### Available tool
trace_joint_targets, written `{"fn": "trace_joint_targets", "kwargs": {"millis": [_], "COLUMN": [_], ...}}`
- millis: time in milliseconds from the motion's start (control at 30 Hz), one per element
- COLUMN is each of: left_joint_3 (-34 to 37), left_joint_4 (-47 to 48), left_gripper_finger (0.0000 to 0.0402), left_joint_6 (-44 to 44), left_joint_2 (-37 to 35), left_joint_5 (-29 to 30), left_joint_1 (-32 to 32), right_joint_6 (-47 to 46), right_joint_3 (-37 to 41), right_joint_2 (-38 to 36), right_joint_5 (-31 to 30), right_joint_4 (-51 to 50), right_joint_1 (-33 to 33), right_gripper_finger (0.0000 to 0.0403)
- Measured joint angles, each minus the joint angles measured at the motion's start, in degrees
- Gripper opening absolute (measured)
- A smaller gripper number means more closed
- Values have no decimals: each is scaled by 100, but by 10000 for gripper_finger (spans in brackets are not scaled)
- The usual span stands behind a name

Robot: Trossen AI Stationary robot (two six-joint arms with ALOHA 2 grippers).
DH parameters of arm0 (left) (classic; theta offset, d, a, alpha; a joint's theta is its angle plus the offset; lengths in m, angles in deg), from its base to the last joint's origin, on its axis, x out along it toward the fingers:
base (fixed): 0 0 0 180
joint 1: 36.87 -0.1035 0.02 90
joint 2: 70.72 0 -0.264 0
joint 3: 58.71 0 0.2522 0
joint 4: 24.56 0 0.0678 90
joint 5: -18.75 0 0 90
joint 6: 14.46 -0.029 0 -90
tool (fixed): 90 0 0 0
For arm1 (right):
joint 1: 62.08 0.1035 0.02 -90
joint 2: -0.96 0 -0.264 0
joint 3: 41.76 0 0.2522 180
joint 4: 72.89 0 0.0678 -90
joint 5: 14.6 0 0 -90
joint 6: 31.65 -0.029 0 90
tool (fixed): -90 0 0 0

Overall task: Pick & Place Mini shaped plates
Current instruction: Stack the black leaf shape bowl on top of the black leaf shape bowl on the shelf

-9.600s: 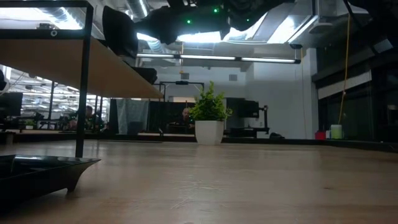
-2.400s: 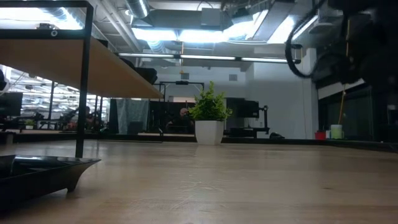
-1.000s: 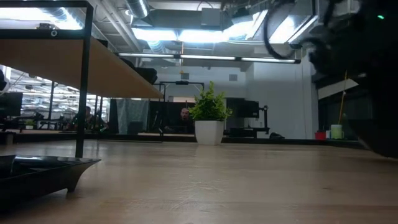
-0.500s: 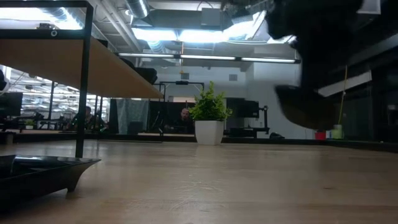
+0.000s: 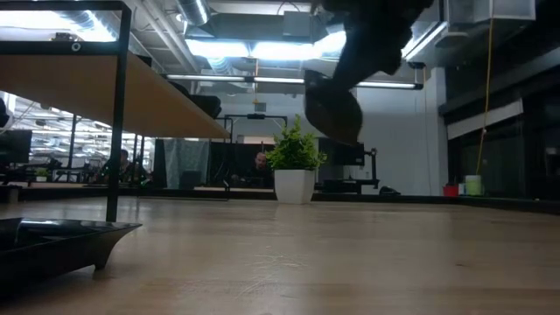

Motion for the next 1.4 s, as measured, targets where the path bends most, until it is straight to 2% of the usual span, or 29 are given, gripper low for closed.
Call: {"fn": "trace_joint_targets", "kwargs": {"millis": [300, 867, 1000, 1167, 1400], "left_joint_3": [0, 1, 0, 0, 0], "left_joint_4": [-1, 0, -2, -1, -2], "left_gripper_finger": [4, 4, 4, 4, 4], "left_joint_6": [0, 0, 0, 0, 0], "left_joint_2": [0, -1, 0, -1, 0], "left_joint_5": [-1, 1, -1, 0, 1], "left_joint_1": [0, 1, 1, 0, 0], "right_joint_6": [1088, 3942, 4432, 5029, 5624], "right_joint_3": [-4, -4, -4, -4, -521], "right_joint_2": [0, 10, 193, 588, 1048], "right_joint_5": [-121, -151, -109, 234, 274], "right_joint_4": [689, 3151, 3929, 4773, 4882], "right_joint_1": [-188, -336, -429, -545, -713], "right_gripper_finger": [5, 5, 5, 5, 5]}}
